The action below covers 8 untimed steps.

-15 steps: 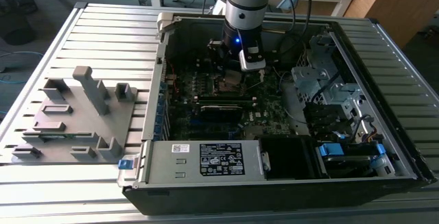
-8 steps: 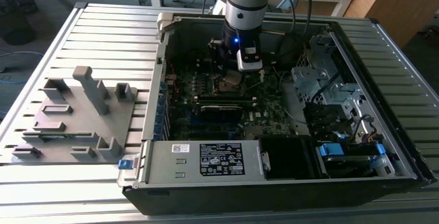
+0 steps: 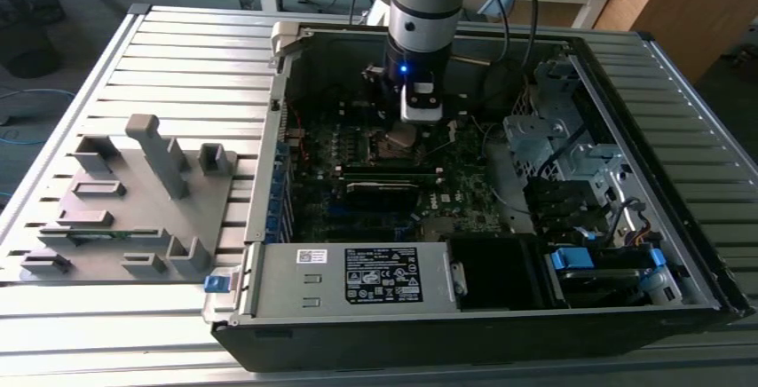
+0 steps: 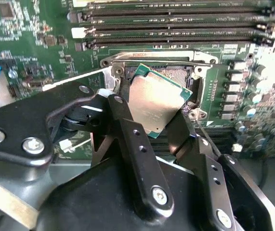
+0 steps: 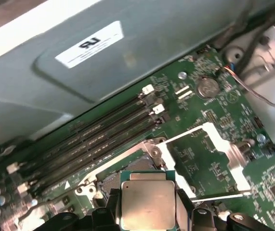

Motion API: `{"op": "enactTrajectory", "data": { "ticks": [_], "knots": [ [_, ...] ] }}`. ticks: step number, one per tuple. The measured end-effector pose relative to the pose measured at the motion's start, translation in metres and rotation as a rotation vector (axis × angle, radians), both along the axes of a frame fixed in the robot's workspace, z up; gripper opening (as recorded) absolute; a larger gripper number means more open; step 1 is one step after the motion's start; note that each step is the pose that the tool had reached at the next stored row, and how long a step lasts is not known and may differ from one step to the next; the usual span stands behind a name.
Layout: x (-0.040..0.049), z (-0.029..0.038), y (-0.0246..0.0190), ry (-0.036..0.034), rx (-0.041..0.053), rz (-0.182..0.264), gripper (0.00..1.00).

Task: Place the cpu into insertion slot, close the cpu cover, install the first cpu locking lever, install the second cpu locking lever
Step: 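Place the cpu into insertion slot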

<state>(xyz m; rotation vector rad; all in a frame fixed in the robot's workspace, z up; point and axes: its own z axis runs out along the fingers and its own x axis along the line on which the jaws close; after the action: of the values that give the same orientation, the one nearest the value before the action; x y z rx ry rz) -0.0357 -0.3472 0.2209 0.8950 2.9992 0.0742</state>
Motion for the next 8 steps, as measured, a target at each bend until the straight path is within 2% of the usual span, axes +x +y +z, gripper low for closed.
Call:
{"op": "enactTrajectory", "data": {
  "ticks": [8],
  "knots": [
    [0.0, -0.0007, 0.0, 0.0001, -0.0002, -0.145, 0.54]
  ]
}}
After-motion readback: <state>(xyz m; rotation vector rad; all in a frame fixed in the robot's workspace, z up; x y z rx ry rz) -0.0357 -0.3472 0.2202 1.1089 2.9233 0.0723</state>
